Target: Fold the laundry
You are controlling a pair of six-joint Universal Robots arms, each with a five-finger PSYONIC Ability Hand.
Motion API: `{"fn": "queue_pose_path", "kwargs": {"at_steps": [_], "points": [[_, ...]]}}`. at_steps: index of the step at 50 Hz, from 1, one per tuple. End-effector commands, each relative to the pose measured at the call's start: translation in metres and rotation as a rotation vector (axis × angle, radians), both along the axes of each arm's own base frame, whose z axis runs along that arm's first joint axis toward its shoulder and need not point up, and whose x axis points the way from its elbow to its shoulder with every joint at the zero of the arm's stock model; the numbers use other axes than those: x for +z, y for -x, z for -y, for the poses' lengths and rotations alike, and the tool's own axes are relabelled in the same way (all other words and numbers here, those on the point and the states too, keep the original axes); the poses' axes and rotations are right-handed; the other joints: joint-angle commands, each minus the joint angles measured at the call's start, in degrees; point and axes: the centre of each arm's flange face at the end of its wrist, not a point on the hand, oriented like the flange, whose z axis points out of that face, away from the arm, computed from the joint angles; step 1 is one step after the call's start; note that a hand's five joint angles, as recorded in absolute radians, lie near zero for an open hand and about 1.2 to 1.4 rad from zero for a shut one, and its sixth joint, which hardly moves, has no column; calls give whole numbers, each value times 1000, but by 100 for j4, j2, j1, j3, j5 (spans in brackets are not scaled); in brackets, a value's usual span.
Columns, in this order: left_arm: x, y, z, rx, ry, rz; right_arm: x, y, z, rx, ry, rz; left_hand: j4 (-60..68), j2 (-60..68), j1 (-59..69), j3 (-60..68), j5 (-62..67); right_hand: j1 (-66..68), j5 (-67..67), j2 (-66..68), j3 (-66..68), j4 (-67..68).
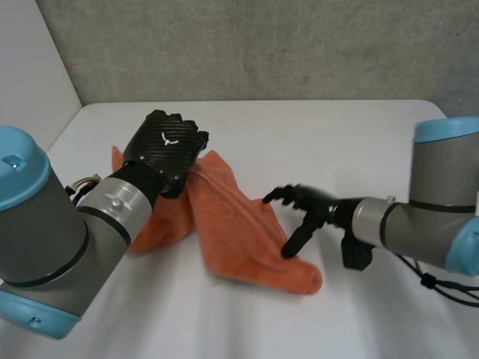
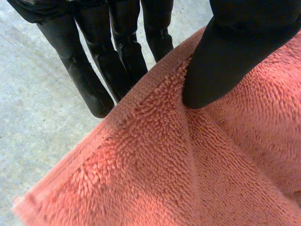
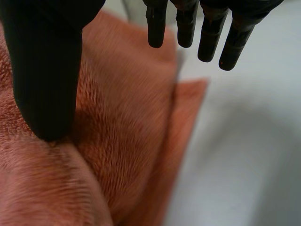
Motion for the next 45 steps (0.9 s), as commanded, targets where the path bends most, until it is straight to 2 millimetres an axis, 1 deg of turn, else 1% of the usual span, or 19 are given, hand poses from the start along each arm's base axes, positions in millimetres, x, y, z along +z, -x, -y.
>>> {"fn": "queue_pose_path", "kwargs": {"at_steps": [1, 3, 4, 6, 7, 8, 11, 13, 14, 15, 16, 19, 22, 23, 27, 31, 35, 40, 45], "points": [[2, -5, 17, 36, 15, -8, -10, -19, -18, 107, -103, -2, 1172, 1139, 1791, 1188, 1519, 875, 683, 790, 855, 728], [-1, -4, 21, 36, 11, -6, -8, -21, -18, 119, -100, 9, 1172, 1139, 1791, 1188, 1519, 2352, 2160, 2267, 2332, 2205], [-3, -2, 23, 36, 7, -3, -7, -22, -18, 126, -96, 16, 1172, 1139, 1791, 1188, 1519, 3709, 3516, 3624, 3689, 3561], [-7, 2, 32, 39, 1, 2, -4, -22, -16, 129, -85, 21, 1172, 1139, 1791, 1188, 1519, 5028, 4835, 4943, 5007, 4880], [-7, 3, 35, 40, 2, 1, -1, -24, -14, 133, -69, 25, 1172, 1139, 1791, 1188, 1519, 6517, 6324, 6432, 6496, 6369], [-7, 5, 39, 40, 5, -1, 1, -25, -13, 132, -61, 27, 1172, 1139, 1791, 1188, 1519, 6809, 6616, 6724, 6789, 6661], [-5, 12, 52, 43, 22, -10, 7, -27, -9, 131, -39, 31, 1172, 1139, 1791, 1188, 1519, 6812, 6619, 6727, 6791, 6664], [1, 15, 60, 47, 42, -24, 8, -25, -7, 127, -40, 30, 1172, 1139, 1791, 1188, 1519, 6812, 6619, 6727, 6791, 6664], [2, 16, 61, 48, 49, -26, 9, -24, -7, 124, -42, 28, 1172, 1139, 1791, 1188, 1519, 5918, 5726, 5834, 5898, 5771], [3, 17, 62, 48, 52, -29, 11, -23, -7, 123, -42, 25, 1172, 1139, 1791, 1188, 1519, 3395, 3202, 3310, 3375, 3247], [5, 17, 63, 48, 58, -31, 11, -22, -7, 120, -44, 19, 1172, 1139, 1791, 1188, 1519, 2387, 2194, 2302, 2367, 2240], [6, 18, 64, 47, 60, -34, 11, -18, -11, 120, -40, -6, 1172, 1139, 1791, 1188, 1519, 1153, 961, 1069, 1133, 1006], [4, 17, 64, 48, 54, -31, 9, -16, -16, 139, -29, -29, 1172, 1139, 1791, 1188, 1519, 947, 755, 862, 927, 800], [3, 17, 64, 48, 53, -28, 7, -14, -22, 158, -16, -47, 1172, 1139, 1791, 1188, 1519, 980, 788, 896, 960, 833], [-2, 15, 66, 54, 41, -23, 12, -9, -35, 215, 46, -93, 1172, 1139, 1791, 1188, 1519, 1081, 889, 997, 1061, 934], [-8, 5, 73, 85, 24, -13, 13, -6, -43, 261, 108, -133, 1172, 1139, 1791, 1188, 1519, 1098, 906, 1014, 1078, 951], [-10, -2, 79, 108, 16, -8, 8, -2, -52, 334, 207, -201, 1172, 1139, 1791, 1188, 1519, 1216, 1023, 1131, 1195, 1068], [-12, -8, 84, 129, 12, -6, -4, 2, -58, 388, 284, -274, 1172, 1139, 1791, 1188, 1519, 1485, 1292, 1400, 1465, 1338], [-12, -13, 89, 145, 11, -5, -11, 3, -57, 384, 337, -301, 1172, 1139, 1791, 1188, 1519, 1620, 1427, 1535, 1600, 1472]]}}
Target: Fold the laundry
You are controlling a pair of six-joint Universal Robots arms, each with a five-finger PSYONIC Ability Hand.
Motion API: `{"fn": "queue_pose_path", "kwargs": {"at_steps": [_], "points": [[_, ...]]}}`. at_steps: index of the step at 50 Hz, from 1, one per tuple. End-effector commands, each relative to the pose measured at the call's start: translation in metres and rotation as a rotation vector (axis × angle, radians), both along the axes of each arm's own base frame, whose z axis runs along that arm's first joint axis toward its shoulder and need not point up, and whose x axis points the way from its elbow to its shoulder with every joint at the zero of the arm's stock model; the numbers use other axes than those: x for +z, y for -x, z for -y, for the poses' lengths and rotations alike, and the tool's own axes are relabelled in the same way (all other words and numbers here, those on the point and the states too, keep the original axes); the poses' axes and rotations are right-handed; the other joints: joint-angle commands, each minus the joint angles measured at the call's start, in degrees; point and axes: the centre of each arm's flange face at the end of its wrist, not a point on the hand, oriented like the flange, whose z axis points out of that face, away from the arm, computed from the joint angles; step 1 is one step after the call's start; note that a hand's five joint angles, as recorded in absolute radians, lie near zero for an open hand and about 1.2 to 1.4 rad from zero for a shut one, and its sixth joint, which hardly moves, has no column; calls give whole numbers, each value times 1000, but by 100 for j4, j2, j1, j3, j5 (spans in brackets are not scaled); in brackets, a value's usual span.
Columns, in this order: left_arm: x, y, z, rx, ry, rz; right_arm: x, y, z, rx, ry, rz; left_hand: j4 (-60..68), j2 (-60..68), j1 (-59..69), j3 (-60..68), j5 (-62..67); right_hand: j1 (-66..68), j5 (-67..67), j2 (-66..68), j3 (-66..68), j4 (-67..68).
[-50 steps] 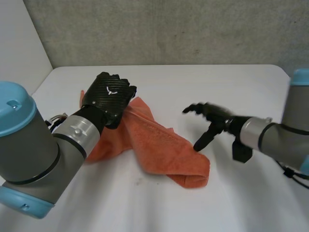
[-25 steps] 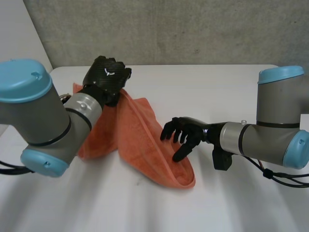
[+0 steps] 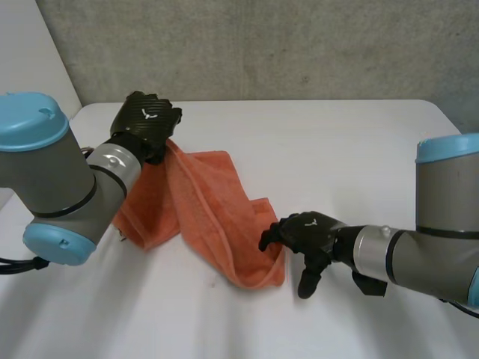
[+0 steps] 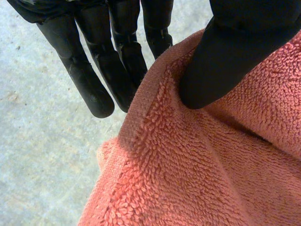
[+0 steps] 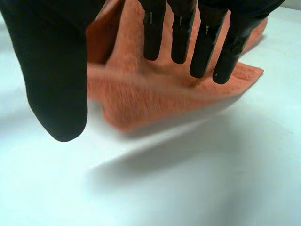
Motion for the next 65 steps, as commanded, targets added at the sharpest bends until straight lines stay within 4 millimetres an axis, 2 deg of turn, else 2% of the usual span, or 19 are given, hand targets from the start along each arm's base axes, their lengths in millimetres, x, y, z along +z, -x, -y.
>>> {"fn": "queue_pose_path", "kwargs": {"at_steps": [1, 14, 30, 36, 38, 39, 40, 43, 46, 48, 49, 50, 51, 55, 57, 59, 62, 64, 65], "points": [[-1, -6, 6, 20, -2, 1, -11, 2, 1, 13, 76, -29, 1151, 1137, 1791, 1188, 1519, 818, 531, 527, 582, 628], [-4, -8, 9, 29, -10, 3, -16, -8, 10, 2, 195, 5, 1151, 1137, 1791, 1188, 1519, 1759, 1473, 1468, 1523, 1569], [-9, -17, 13, 54, -27, 8, -27, -28, 4, 33, 220, 1, 1151, 1137, 1791, 1188, 1519, 2062, 1775, 1771, 1826, 1872], [-10, -18, 13, 57, -30, 10, -33, -33, 6, 39, 226, 0, 1151, 1137, 1791, 1188, 1519, 3237, 2950, 2946, 3000, 3047], [-10, -18, 13, 57, -31, 8, -34, -34, 7, 39, 233, 3, 1151, 1137, 1791, 1188, 1519, 4143, 3857, 3852, 3907, 3953], [-10, -18, 13, 57, -31, 8, -35, -35, 8, 40, 241, 7, 1136, 1123, 1776, 1174, 1505, 5447, 5161, 5156, 5211, 5257], [-9, -18, 13, 57, -30, 6, -34, -36, 10, 41, 252, 13, 1120, 1106, 1759, 1157, 1488, 6004, 5717, 5713, 5768, 5814], [-10, -19, 11, 59, -33, 8, -33, -37, 12, 39, 268, 19, 985, 972, 1625, 1023, 1354, 6010, 5723, 5718, 5773, 5820], [-8, -20, 9, 59, -34, 3, -21, -38, 23, -2, 306, 38, 985, 971, 1625, 1022, 1354, 6010, 5723, 5718, 5773, 5820], [-9, -20, 5, 56, -49, 3, 5, -35, 37, -86, 354, 74, 935, 921, 1575, 972, 1303, 6010, 5723, 5718, 5773, 5820], [-9, -21, 3, 55, -57, 4, 5, -35, 37, -86, 354, 74, 868, 854, 1508, 905, 1236, 6010, 5723, 5718, 5773, 5820], [-9, -21, 1, 53, -64, 5, 19, -34, 40, -118, 378, 94, 834, 820, 1474, 871, 1202, 6010, 5723, 5718, 5773, 5820], [-8, -22, -2, 53, -66, 7, 59, -30, 45, -199, 454, 152, 800, 786, 1440, 838, 1169, 6010, 5723, 5718, 5773, 5820], [-8, -27, -15, 49, -99, 20, 99, -20, 48, -265, 536, 187, 682, 669, 1322, 720, 1051, 6010, 5723, 5718, 5773, 5820], [-13, -29, -20, 48, -124, 29, 109, -13, 46, -277, 544, 157, 649, 635, 1288, 686, 1017, 6010, 5723, 5718, 5773, 5820], [-25, -31, -29, 46, -179, 48, 111, -9, 43, -272, 535, 116, 581, 567, 1221, 619, 950, 6010, 5723, 5718, 5773, 5820], [-32, -33, -34, 45, -206, 56, 100, -3, 26, -203, 478, -52, 564, 551, 1204, 602, 933, 6010, 5723, 5718, 5773, 5820], [-39, -34, -40, 42, -240, 71, 97, -2, 23, -181, 468, -89, 564, 550, 1204, 602, 933, 6010, 5723, 5718, 5773, 5820], [-41, -34, -41, 43, -247, 74, 87, 3, 15, -129, 442, -202, 564, 550, 1204, 602, 933, 6010, 5723, 5718, 5773, 5820]]}}
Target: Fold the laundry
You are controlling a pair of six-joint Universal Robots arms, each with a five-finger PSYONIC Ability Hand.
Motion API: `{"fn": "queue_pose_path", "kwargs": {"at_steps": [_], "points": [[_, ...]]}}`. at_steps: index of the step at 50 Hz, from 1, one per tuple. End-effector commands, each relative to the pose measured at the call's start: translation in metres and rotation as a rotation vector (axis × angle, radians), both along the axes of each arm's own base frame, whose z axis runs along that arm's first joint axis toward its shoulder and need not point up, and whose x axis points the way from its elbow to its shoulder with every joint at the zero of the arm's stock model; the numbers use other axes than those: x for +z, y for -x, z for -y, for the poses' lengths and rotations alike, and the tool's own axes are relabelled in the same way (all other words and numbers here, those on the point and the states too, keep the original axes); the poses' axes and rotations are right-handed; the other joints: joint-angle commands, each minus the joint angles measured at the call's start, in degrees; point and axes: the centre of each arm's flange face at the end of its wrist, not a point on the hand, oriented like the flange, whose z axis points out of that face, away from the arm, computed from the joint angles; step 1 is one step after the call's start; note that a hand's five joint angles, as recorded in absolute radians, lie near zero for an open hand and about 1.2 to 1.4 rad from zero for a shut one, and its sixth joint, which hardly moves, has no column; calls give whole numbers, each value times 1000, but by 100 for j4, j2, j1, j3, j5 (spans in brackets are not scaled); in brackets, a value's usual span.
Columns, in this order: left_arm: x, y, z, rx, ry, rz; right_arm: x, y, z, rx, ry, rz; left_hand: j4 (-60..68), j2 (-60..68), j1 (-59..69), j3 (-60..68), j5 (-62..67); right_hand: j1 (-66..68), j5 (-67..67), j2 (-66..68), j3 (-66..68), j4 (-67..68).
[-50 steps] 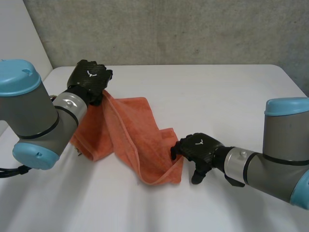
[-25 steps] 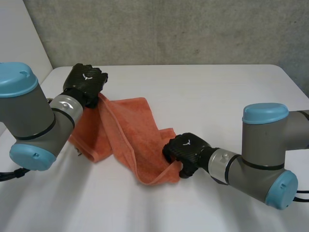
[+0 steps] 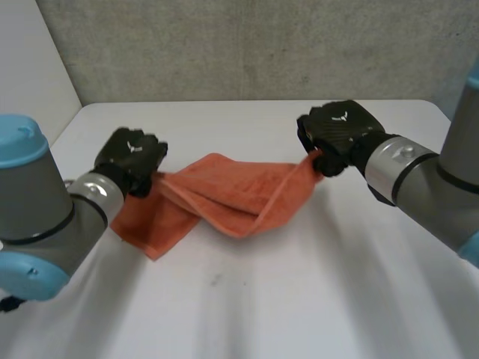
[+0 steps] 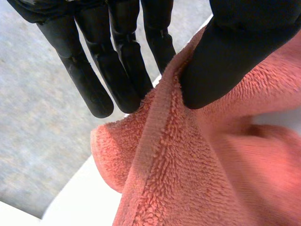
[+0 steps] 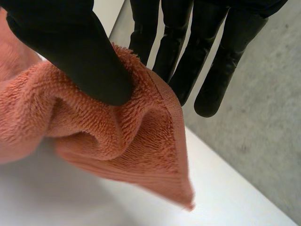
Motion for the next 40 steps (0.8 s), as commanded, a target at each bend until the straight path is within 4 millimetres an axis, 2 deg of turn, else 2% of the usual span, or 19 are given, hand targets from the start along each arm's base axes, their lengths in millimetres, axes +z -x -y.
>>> {"fn": "queue_pose_path", "kwargs": {"at_steps": [1, 2, 3, 7, 9, 12, 13, 14, 15, 17, 20, 21, 24, 25, 26, 28, 33, 34, 40], "points": [[-22, -6, -16, -2, -101, 38, -24, 14, -27, 59, -128, -349, 876, 870, 1205, 875, 935, 2370, 1351, 1261, 1321, 1195], [-23, -7, -16, 1, -107, 40, -24, 14, -27, 59, -129, -349, 876, 870, 1205, 875, 935, 2370, 1351, 1261, 1321, 1195], [-23, -7, -16, 1, -107, 40, -46, 16, -25, 65, -183, -455, 876, 870, 1205, 875, 935, 2370, 1351, 1261, 1321, 1195], [-36, -4, -9, -3, -141, 61, -67, 12, -8, 33, -200, -524, 876, 870, 1205, 875, 935, 2370, 1351, 1261, 1321, 1195], [-35, -2, -2, -3, -129, 58, -69, 9, 3, 15, -183, -522, 893, 887, 1221, 892, 951, 2370, 1351, 1261, 1321, 1195], [-19, 10, 28, -1, -48, 24, -60, -5, 31, -18, -83, -456, 944, 937, 1272, 942, 1002, 2370, 1351, 1261, 1321, 1195], [-13, 13, 35, -1, -22, 13, -60, -5, 31, -18, -82, -456, 944, 937, 1272, 942, 1002, 2370, 1351, 1261, 1321, 1195], [-13, 13, 35, -1, -22, 13, -55, -9, 38, -30, -45, -425, 944, 937, 1272, 942, 1002, 2370, 1351, 1261, 1321, 1195], [14, 21, 56, 1, 82, -27, -37, -18, 54, -63, 43, -341, 944, 937, 1272, 942, 1002, 2370, 1351, 1261, 1321, 1195], [25, 23, 63, 2, 122, -46, 10, -30, 80, -127, 228, -115, 944, 937, 1272, 942, 1002, 2370, 1351, 1261, 1321, 1195], [97, 32, 86, 2, 398, -170, 42, -33, 96, -161, 352, 102, 910, 904, 1239, 909, 969, 2370, 1351, 1261, 1321, 1195], [111, 33, 88, 1, 458, -198, 68, -33, 99, -163, 447, 247, 910, 904, 1238, 909, 968, 2370, 1351, 1261, 1321, 1195], [156, 32, 87, 0, 660, -300, 122, -24, 84, -152, 594, 432, 910, 904, 1238, 909, 968, 2370, 1351, 1261, 1321, 1195], [167, 31, 84, -4, 704, -324, 144, -17, 68, -143, 640, 469, 910, 904, 1238, 909, 968, 2370, 1351, 1261, 1321, 1195], [179, 29, 80, -6, 756, -354, 149, -15, 62, -136, 648, 472, 927, 920, 1255, 925, 985, 2370, 1351, 1261, 1321, 1195], [177, 28, 76, -9, 745, -356, 149, -11, 56, -135, 639, 461, 927, 920, 1255, 926, 985, 2370, 1351, 1261, 1321, 1195], [138, 27, 73, -9, 612, -321, 94, -14, 46, -107, 472, 343, 910, 904, 1238, 909, 968, 2370, 1351, 1261, 1321, 1195], [119, 26, 74, -5, 554, -306, 85, -14, 43, -99, 437, 313, 910, 904, 1238, 909, 968, 2370, 1351, 1261, 1321, 1195], [50, 13, 77, 15, 345, -229, 17, -12, 26, -48, 194, 77, 876, 870, 1205, 875, 935, 2370, 1351, 1261, 1321, 1195]]}}
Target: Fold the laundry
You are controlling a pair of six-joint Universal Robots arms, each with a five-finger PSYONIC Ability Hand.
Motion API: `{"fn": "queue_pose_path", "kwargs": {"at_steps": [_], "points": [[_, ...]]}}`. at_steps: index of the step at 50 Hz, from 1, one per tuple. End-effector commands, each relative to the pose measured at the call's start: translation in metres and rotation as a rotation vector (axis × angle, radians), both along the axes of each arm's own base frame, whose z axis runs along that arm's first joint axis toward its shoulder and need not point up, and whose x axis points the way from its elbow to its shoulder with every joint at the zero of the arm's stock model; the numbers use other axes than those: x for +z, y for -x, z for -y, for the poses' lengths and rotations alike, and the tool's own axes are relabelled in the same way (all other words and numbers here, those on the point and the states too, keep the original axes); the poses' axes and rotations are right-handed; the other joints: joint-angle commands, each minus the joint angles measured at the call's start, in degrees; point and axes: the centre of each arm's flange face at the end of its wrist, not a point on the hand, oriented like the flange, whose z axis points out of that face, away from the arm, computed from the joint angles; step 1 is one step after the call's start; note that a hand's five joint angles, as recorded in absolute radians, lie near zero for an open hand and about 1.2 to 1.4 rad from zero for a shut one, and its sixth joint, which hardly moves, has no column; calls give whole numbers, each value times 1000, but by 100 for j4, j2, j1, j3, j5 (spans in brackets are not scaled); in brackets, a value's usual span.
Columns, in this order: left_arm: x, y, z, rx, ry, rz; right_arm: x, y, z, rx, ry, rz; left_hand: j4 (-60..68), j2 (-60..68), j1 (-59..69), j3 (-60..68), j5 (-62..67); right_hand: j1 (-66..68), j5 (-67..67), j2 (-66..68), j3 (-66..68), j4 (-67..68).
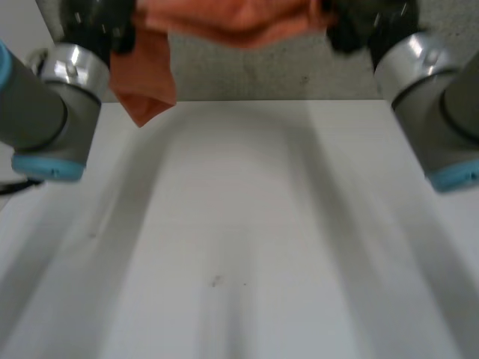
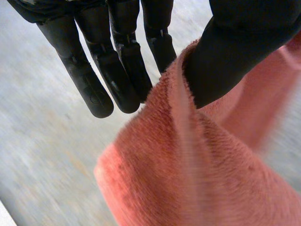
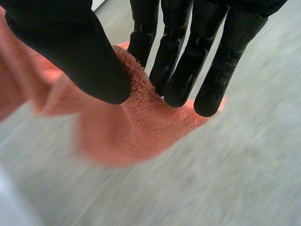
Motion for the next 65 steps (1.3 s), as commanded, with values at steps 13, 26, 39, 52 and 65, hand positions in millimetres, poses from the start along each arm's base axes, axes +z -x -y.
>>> {"fn": "queue_pose_path", "kwargs": {"at_steps": [13, 26, 39, 52, 65], "points": [[-182, -15, -23, -76, -558, 214, -170, 12, -35, 65, -637, -458, -1120, -1124, -813, -1118, -1083, 2370, 1325, 1261, 1231, 1169], [-148, -32, -35, -43, -506, 179, -128, 13, -31, 59, -576, -242, -3342, -3346, -3034, -3339, -3305, 2370, 1325, 1261, 1231, 1169], [-158, -57, -76, -7, -607, 151, -100, 14, -40, 68, -523, -189, -3275, -3279, -2967, -3272, -3238, 2370, 1325, 1261, 1231, 1169], [-175, -78, -96, 115, -831, -69, -109, 17, -39, 61, -547, -200, -2669, -2673, -2361, -2667, -2632, 2370, 1325, 1261, 1231, 1169], [-185, -74, -89, 93, -881, -160, -114, 17, -40, 62, -559, -207, -2686, -2690, -2378, -2684, -2649, 2370, 1325, 1261, 1231, 1169]]}}
